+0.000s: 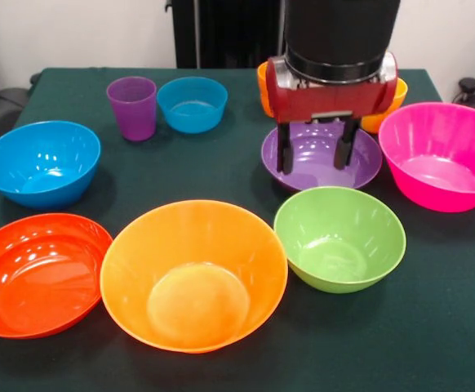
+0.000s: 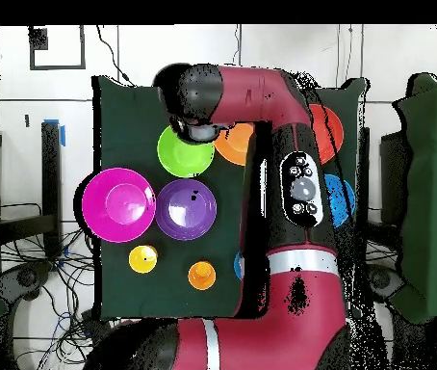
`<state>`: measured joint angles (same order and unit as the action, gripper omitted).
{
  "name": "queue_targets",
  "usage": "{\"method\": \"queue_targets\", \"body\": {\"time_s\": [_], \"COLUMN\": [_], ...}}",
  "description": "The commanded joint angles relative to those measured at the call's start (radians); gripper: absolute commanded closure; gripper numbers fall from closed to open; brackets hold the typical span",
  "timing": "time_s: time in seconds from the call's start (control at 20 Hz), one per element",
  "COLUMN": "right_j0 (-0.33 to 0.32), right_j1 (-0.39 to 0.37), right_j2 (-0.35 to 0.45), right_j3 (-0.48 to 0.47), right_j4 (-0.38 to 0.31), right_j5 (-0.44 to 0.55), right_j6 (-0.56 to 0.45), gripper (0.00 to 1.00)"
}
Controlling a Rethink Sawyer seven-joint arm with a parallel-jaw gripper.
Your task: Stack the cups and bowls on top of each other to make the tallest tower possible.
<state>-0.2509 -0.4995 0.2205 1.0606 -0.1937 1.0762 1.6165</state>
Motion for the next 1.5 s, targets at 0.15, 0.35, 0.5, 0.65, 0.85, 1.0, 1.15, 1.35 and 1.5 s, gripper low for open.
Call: {"method": "queue_targets", "body": {"time_s": [0.15, 0.35, 0.5, 0.65, 0.85, 1.0, 1.15, 1.35, 1.5], "right_j0": [-0.059, -0.083, -0.098, -0.106, -0.106, -0.105, -0.104, -0.102, -0.100], "right_j1": [-0.093, -0.129, -0.129, -0.127, -0.120, -0.112, -0.104, -0.104, -0.097], "right_j2": [0.076, 0.084, 0.096, 0.102, 0.106, 0.107, 0.110, 0.109, 0.110], "right_j3": [0.298, 0.378, 0.406, 0.423, 0.429, 0.432, 0.438, 0.451, 0.453], "right_j4": [-0.017, -0.023, -0.028, -0.035, -0.045, -0.053, -0.058, -0.064, -0.070], "right_j5": [-0.099, -0.151, -0.183, -0.207, -0.227, -0.247, -0.265, -0.285, -0.300], "right_j6": [-0.149, -0.135, -0.124, -0.112, -0.099, -0.090, -0.082, -0.067, -0.061], "gripper": [0.00, 0.00, 0.00, 0.00, 0.00, 0.00, 0.00, 0.00, 0.00]}}
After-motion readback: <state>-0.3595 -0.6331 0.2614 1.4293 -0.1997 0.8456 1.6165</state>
